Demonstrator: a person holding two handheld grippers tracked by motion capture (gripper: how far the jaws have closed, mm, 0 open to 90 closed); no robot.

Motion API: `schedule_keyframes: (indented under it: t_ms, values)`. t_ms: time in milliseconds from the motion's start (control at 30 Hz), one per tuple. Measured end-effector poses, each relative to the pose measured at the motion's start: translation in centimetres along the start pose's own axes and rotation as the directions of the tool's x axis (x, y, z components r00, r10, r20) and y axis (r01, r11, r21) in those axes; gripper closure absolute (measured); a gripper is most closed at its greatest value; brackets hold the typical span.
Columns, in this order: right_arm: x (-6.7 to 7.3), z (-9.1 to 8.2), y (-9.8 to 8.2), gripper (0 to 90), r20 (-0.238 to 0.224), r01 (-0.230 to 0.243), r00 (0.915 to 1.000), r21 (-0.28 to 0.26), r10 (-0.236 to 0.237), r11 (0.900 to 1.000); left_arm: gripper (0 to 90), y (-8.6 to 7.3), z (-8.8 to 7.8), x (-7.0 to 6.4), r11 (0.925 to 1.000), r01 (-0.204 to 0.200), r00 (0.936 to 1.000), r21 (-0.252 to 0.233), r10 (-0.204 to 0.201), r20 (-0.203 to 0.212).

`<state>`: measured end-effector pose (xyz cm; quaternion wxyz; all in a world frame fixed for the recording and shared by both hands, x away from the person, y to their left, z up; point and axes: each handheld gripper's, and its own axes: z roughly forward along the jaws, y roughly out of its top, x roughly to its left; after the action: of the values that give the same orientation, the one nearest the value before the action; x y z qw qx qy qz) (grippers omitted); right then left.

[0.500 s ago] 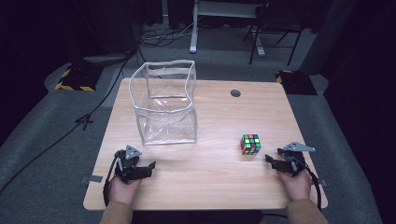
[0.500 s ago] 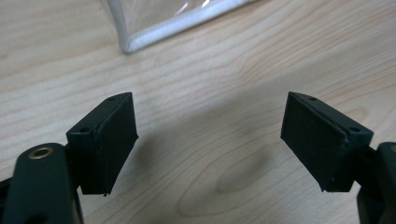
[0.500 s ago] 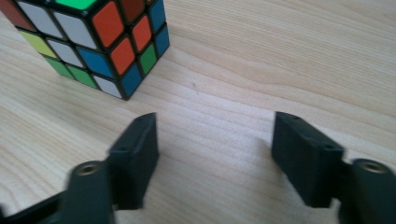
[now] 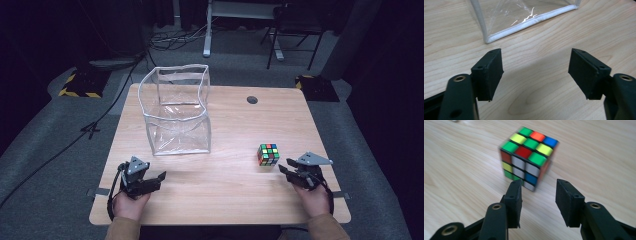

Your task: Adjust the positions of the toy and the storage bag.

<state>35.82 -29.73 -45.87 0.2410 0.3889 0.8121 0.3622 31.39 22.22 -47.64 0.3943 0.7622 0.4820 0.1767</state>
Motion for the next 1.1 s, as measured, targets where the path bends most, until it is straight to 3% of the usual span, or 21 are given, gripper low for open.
schedule_keyframes:
  t_ms: [67, 133, 200, 400, 500, 633, 767, 900, 1100]
  values:
    - [0.7, 0.1, 1.0, 59.4, -0.038, 0.019, 0.9991, -0.010, -0.019, 1.000, 29.7, -0.3, -0.3, -0.1, 0.9998, -0.018, 0.9998, 0.008, 0.018, -0.002]
    - [1.3, 0.4, 2.1, 60.5, -0.085, 0.018, 0.9962, -0.021, -0.020, 1.000, 30.6, -0.6, -0.4, -0.3, 0.9974, -0.049, 0.9987, 0.054, 0.050, -0.010]
    - [1.9, 0.8, 3.1, 61.3, -0.124, 0.027, 0.9919, -0.032, -0.030, 0.999, 30.5, -0.9, -0.5, -0.5, 0.9953, -0.068, 0.9971, 0.070, 0.070, -0.028]
    - [3.5, 2.9, 5.8, 64.2, -0.216, 0.050, 0.9747, -0.028, -0.055, 0.998, 34.3, -1.8, -1.5, 0.0, 0.9955, -0.043, 0.9990, 0.085, 0.044, -0.009]
    - [4.1, 3.9, 6.6, 64.8, -0.256, 0.052, 0.9647, -0.043, -0.061, 0.998, 35.6, -2.1, -1.7, 0.5, 0.9978, 0.001, 1.0000, 0.067, -0.002, 0.005]
    - [4.7, 5.0, 7.5, 65.2, -0.308, 0.039, 0.9503, -0.039, -0.049, 0.998, 35.6, -1.9, -2.0, 0.7, 0.9988, 0.019, 0.9996, 0.045, -0.020, 0.020]
    - [5.8, 5.8, 9.0, 65.8, -0.338, 0.056, 0.9392, -0.028, -0.062, 0.998, 35.5, -1.7, -1.5, 0.7, 0.9978, 0.008, 0.9988, 0.066, -0.011, 0.048]
    - [7.2, 7.0, 10.8, 65.8, -0.332, 0.104, 0.9372, -0.025, -0.106, 0.994, 35.5, -1.4, -1.4, 0.6, 0.9988, 0.001, 0.9987, 0.049, -0.004, 0.050]
    - [8.2, 9.0, 13.0, 65.6, -0.353, 0.093, 0.9301, -0.038, -0.100, 0.995, 35.5, -1.3, -1.3, 1.2, 0.9991, 0.012, 0.9985, 0.039, -0.015, 0.053]
